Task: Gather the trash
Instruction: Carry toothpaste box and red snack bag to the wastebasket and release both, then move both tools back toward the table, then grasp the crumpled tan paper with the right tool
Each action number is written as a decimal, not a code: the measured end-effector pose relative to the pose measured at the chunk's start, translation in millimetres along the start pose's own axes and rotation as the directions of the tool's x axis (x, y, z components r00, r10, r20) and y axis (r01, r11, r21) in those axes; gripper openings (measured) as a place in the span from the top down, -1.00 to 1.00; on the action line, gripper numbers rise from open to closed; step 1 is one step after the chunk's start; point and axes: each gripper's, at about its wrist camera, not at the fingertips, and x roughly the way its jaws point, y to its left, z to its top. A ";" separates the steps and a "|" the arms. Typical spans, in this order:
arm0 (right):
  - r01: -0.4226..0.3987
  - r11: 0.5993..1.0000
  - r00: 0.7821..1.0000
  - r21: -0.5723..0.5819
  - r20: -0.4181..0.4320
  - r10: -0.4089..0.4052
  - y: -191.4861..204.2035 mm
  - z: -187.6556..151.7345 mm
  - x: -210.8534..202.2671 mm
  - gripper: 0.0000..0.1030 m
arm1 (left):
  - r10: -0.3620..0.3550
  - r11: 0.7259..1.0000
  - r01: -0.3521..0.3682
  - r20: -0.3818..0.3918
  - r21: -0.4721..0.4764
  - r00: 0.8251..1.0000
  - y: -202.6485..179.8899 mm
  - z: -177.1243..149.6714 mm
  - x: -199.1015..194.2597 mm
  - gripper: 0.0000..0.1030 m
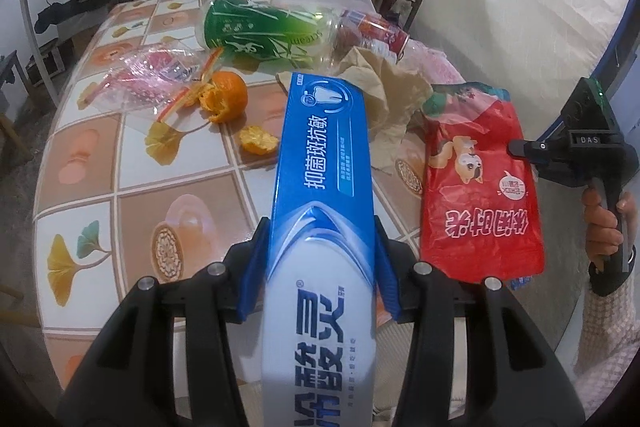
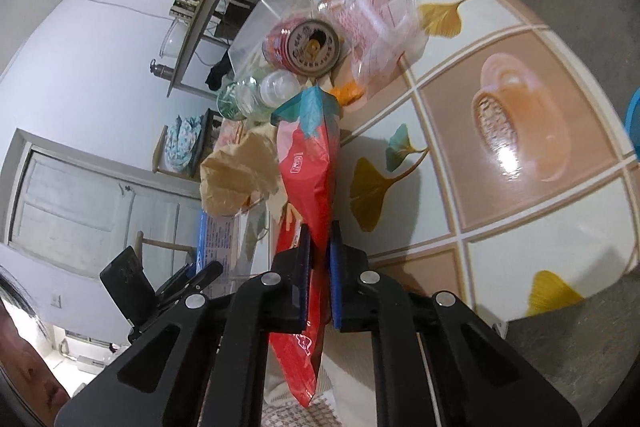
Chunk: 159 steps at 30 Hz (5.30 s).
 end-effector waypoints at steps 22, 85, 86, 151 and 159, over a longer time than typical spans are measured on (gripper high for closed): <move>-0.065 0.993 0.992 -0.101 0.099 0.075 31.5 -5.8 -41.6 0.87 | 0.018 1.000 -0.018 0.162 -0.005 0.987 -4.1 4.6 -46.1 0.12; 0.297 0.701 0.780 0.648 0.258 -0.570 -418.9 -47.2 -184.4 0.11 | -0.143 0.925 0.292 -0.488 0.244 0.861 -443.1 41.3 402.8 -0.34; 0.299 0.701 0.774 0.648 0.265 -0.575 -418.0 -49.1 -185.8 0.10 | -0.148 0.921 0.298 -0.483 0.250 0.863 -443.9 40.6 399.7 -0.34; 0.598 0.784 0.672 0.166 0.429 -0.604 -82.7 25.3 -159.1 -0.50 | -0.124 0.990 0.134 0.209 -0.036 0.970 4.0 18.9 20.5 -0.61; 0.333 0.848 0.929 -0.412 0.296 -0.221 77.8 27.3 -18.9 -0.53 | -0.033 0.999 0.035 0.201 -0.003 0.979 4.3 4.4 27.2 -0.61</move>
